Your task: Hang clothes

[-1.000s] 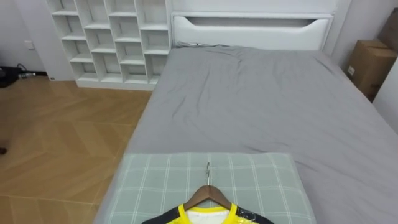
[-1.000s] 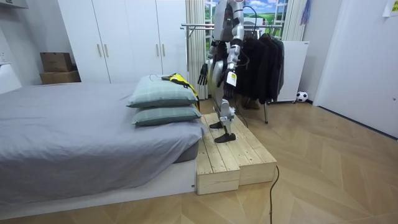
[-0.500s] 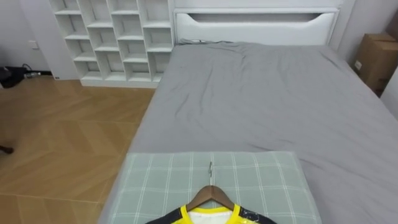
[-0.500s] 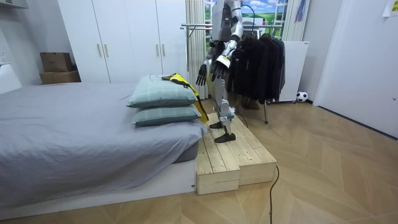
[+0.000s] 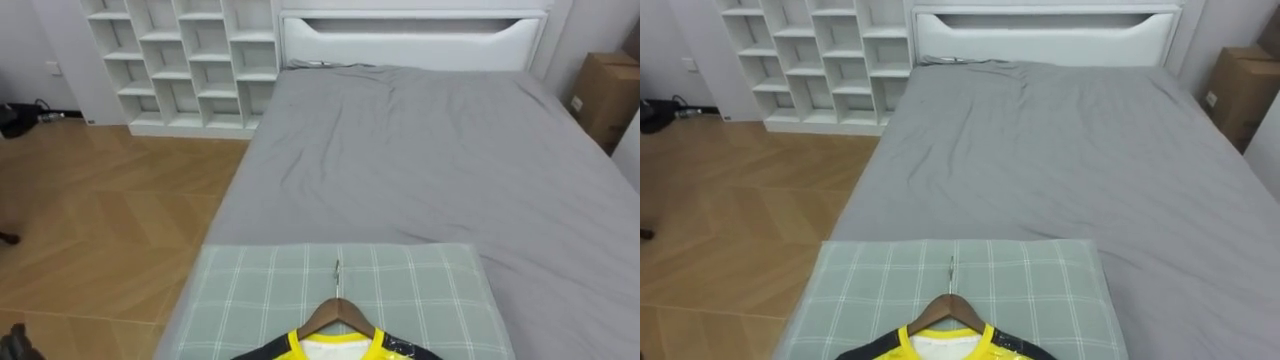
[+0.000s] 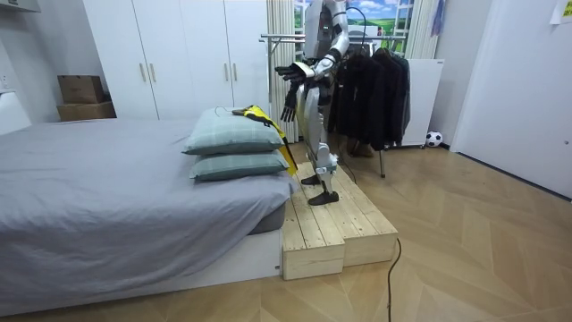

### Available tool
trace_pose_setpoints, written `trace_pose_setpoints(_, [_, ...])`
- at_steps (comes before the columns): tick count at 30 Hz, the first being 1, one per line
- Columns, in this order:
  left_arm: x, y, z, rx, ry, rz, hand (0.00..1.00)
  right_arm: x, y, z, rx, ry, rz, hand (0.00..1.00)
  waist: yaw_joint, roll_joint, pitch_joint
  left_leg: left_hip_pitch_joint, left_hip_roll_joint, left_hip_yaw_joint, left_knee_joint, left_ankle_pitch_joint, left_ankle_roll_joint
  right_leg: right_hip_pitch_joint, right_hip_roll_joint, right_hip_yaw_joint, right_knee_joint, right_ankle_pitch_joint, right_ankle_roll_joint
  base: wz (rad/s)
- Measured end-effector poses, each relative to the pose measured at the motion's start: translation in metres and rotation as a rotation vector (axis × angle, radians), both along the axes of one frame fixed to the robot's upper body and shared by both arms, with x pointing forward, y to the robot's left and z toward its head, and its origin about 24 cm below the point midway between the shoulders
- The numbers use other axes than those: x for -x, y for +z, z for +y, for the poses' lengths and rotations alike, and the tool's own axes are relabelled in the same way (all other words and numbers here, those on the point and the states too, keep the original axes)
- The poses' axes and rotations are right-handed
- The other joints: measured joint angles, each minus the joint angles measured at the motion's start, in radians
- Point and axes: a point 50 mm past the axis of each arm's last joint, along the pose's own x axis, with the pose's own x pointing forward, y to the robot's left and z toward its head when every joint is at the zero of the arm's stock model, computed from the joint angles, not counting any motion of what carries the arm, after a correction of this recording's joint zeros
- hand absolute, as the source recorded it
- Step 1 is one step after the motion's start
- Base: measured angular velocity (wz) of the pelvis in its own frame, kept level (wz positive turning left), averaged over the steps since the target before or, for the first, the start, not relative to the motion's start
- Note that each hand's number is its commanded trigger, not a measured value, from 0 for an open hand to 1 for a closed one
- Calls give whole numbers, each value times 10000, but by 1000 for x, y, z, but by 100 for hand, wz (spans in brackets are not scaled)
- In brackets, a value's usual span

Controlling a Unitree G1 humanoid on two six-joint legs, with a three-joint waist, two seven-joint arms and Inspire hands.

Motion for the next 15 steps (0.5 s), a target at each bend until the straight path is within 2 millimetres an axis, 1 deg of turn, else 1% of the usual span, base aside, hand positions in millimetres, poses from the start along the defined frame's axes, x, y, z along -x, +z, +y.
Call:
trace_pose_setpoints(1, [-2,2,-1,-135,-150,-78,0,0,0,0,3,-5,7,0,-18,-22,-9,-14,0,-16,4,3,-3,-12,1,-3,0,0,0,0])
trace_pose_setpoints(3, [-11,13,-4,-665,-669,-481,0,2,0,-1,24,-37,47,0,-40,-36,-35,42,0,29,-1,5,-5,20,1,13,1,0,0,0])
trace_pose_setpoints(6, [-19,23,-8,-1440,-1353,-724,0,2,0,-1,-42,17,28,0,-104,-53,-40,50,0,49,4,6,-3,41,-1,20,1,0,0,0])
trace_pose_setpoints(11, [-23,22,-20,-2283,-2466,-361,0,0,0,-1,-59,21,-12,0,-241,-58,-33,39,5,48,9,5,-3,54,-4,7,2,0,0,0])
trace_pose_setpoints(15, [-26,19,-33,-2547,-3247,-126,0,-1,0,-1,-45,69,-33,0,-377,-72,-26,26,8,53,-2,5,-4,40,-3,14,2,0,0,0])
